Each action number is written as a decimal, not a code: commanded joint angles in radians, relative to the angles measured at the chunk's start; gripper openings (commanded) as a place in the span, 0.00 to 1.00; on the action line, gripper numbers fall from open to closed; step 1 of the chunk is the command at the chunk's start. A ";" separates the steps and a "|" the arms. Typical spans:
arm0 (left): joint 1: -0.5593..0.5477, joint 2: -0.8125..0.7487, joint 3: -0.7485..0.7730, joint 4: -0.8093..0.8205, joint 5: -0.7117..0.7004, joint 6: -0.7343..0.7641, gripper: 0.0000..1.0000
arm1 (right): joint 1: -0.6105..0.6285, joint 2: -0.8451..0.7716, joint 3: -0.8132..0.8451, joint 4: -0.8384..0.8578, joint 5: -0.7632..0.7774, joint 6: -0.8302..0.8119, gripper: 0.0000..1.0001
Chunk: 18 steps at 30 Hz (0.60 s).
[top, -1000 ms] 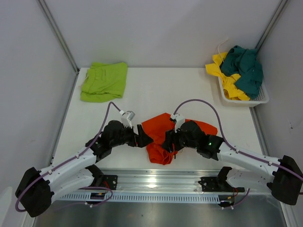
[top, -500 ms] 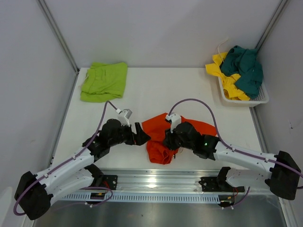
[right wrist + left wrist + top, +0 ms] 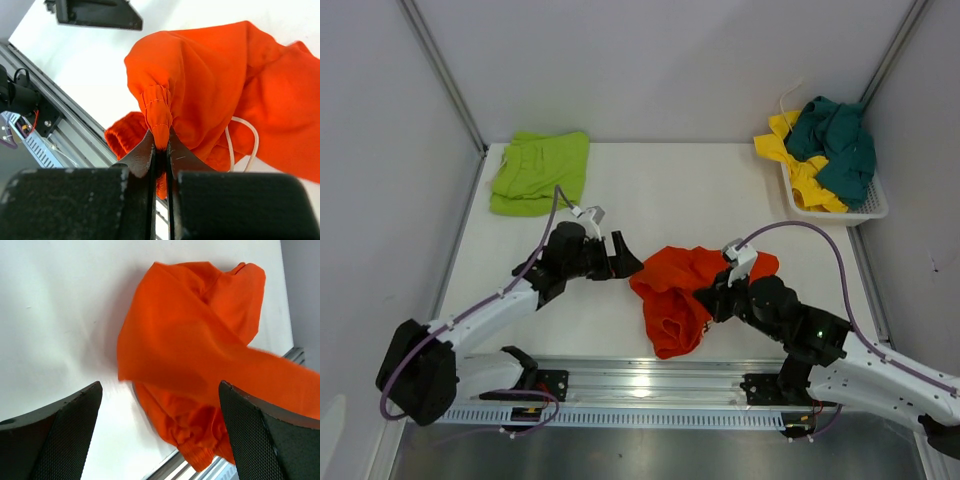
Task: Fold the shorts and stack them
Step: Move the shorts to the center of the board
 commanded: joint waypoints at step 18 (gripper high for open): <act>-0.003 -0.222 -0.197 0.319 0.112 0.243 0.99 | -0.119 0.084 0.164 -0.194 0.022 -0.058 0.00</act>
